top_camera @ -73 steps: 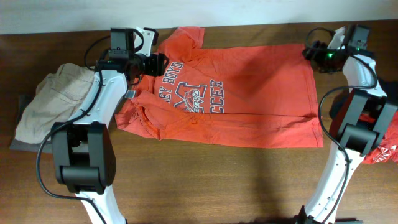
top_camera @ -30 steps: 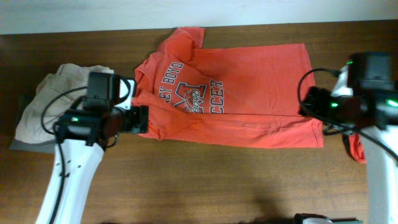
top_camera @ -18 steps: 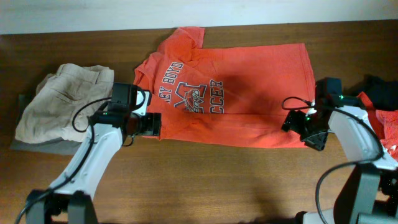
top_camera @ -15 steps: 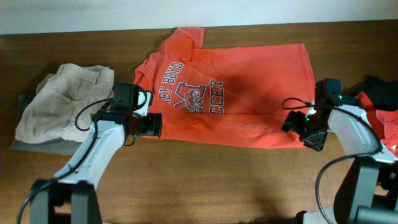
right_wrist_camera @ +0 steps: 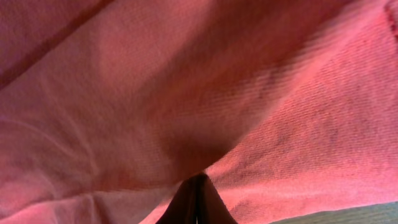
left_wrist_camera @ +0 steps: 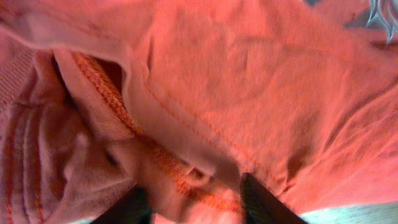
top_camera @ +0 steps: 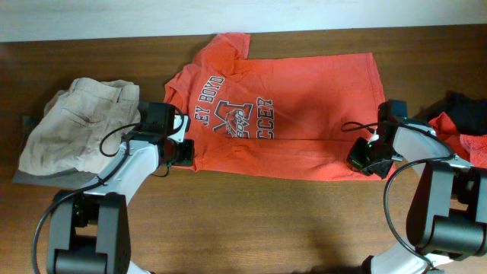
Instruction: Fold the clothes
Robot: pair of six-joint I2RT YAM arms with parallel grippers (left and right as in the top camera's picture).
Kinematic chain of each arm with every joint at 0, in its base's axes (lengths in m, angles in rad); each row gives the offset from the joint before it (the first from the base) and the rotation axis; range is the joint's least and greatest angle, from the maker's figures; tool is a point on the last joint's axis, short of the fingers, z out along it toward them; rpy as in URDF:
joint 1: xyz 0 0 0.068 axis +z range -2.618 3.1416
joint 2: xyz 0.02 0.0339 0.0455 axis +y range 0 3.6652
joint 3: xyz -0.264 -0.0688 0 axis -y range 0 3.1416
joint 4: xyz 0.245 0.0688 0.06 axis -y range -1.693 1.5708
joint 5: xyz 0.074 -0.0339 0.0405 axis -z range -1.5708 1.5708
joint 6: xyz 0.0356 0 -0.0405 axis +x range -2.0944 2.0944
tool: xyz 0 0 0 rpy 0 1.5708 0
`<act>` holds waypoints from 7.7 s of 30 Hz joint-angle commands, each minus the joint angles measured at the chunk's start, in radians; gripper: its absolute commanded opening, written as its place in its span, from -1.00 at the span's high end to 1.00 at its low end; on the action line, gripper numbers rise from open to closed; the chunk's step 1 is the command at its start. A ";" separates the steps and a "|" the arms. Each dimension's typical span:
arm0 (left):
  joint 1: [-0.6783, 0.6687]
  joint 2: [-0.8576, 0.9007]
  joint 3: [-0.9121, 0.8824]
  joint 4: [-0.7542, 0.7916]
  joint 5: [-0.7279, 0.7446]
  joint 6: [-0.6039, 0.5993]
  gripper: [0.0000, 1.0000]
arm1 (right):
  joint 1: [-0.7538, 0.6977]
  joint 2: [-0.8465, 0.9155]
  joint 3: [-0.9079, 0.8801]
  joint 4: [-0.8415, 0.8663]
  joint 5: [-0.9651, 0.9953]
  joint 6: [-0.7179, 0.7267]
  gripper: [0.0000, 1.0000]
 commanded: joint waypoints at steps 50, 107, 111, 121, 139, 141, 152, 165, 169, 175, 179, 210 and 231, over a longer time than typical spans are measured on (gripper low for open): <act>0.000 0.037 -0.045 -0.083 -0.035 -0.064 0.92 | -0.002 -0.099 -0.013 -0.198 0.202 0.137 0.92; 0.083 0.105 -0.032 -0.324 -0.068 -0.271 0.99 | -0.002 -0.105 -0.011 -0.138 0.100 0.076 0.92; 0.087 0.094 -0.032 -0.332 -0.063 -0.271 0.99 | -0.002 -0.105 -0.011 -0.138 0.100 0.076 0.92; 0.084 -0.229 0.162 -0.416 -0.057 -0.201 0.06 | -0.002 -0.217 0.058 -0.169 0.100 0.043 0.86; 0.084 -0.057 0.233 0.240 0.211 0.211 -0.20 | -0.001 -0.400 0.148 0.056 -0.252 -0.224 -0.45; 0.083 0.013 0.251 0.309 0.214 0.210 -0.20 | -0.001 -0.400 0.148 0.076 -0.264 -0.224 -0.46; 0.040 0.344 0.300 0.830 0.213 0.225 0.00 | 0.086 -0.366 0.146 0.093 -0.270 -0.273 -0.38; 0.007 0.489 0.772 0.331 0.182 0.360 -0.14 | 0.278 -0.033 0.145 0.299 -0.235 -0.207 -0.34; 0.007 0.567 0.935 0.214 0.183 0.392 -0.22 | 0.302 -0.008 0.145 0.302 -0.158 -0.197 -0.34; 0.006 0.661 1.025 0.223 0.187 0.451 -0.33 | 0.318 0.030 0.145 0.315 -0.081 -0.177 -0.34; 0.006 0.706 1.046 0.228 0.203 0.459 -0.32 | 0.320 0.047 0.145 0.326 -0.081 -0.177 -0.34; -0.021 0.839 1.140 0.150 -0.194 0.319 1.00 | 0.320 0.228 0.138 0.290 0.035 -0.132 -0.14; -0.008 0.839 1.174 0.103 -0.430 0.246 -0.74 | 0.318 0.236 0.137 0.277 0.053 -0.125 -0.13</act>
